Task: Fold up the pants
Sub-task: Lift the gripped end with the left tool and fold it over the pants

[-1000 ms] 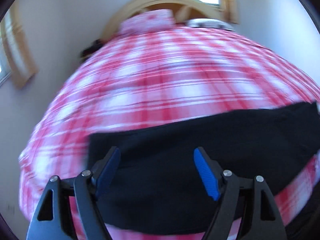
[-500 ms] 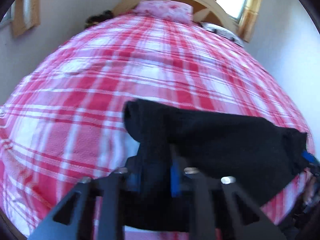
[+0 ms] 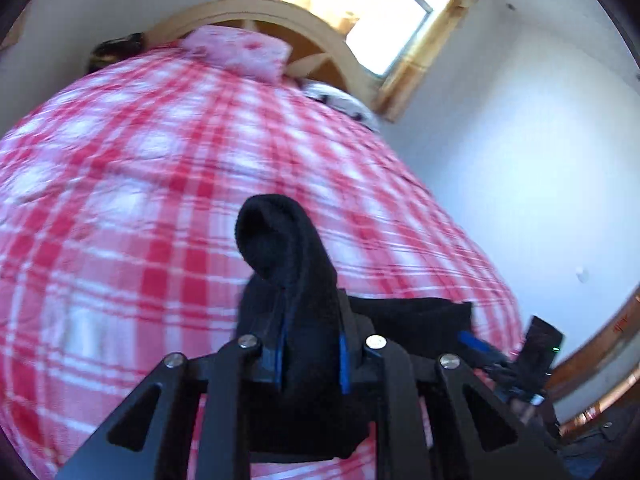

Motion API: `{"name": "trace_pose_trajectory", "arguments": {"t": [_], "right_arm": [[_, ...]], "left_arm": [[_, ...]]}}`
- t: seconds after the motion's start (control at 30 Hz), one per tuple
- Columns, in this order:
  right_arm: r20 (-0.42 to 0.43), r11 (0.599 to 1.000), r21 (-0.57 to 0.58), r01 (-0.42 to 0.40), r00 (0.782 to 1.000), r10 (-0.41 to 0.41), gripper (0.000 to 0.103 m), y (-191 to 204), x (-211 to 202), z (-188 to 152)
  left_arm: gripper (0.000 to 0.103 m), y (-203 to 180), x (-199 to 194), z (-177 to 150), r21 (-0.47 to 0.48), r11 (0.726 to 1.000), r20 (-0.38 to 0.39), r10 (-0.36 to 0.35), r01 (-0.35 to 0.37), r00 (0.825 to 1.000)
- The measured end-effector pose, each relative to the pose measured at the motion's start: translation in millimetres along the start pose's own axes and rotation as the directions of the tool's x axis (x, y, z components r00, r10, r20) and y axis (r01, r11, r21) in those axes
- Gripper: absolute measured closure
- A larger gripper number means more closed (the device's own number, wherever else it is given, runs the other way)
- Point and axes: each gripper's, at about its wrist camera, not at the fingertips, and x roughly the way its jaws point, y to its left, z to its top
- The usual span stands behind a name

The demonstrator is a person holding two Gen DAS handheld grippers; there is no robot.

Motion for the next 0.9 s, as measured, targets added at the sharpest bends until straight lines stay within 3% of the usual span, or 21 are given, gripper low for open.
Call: {"name": "trace_pose_trajectory", "arguments": {"t": [0.13,0.37,0.63,0.9], "right_arm": [[0.047,0.998,0.032,0.052,0.997,-0.054,0.032,-15,-20,5],[0.115,0.985,0.098,0.140,0.982,-0.150,0.032,-45,-60,6],[0.154,0.959,0.203,0.197,0.961,-0.230,0.032,-84,-89,-3],[0.190,0.935,0.288,0.206,0.945,-0.267,0.032,-106,-106,-5]], "left_arm": [[0.083,-64,38,7,0.085,0.988,-0.043,-0.130,0.133,0.991],[0.083,-132,96,10,0.157,0.957,-0.145,-0.222,0.244,0.964],[0.083,-178,139,-9,0.202,0.936,-0.240,-0.238,0.288,0.941],[0.083,-210,182,-37,0.263,0.925,-0.309,-0.188,0.274,0.932]]}}
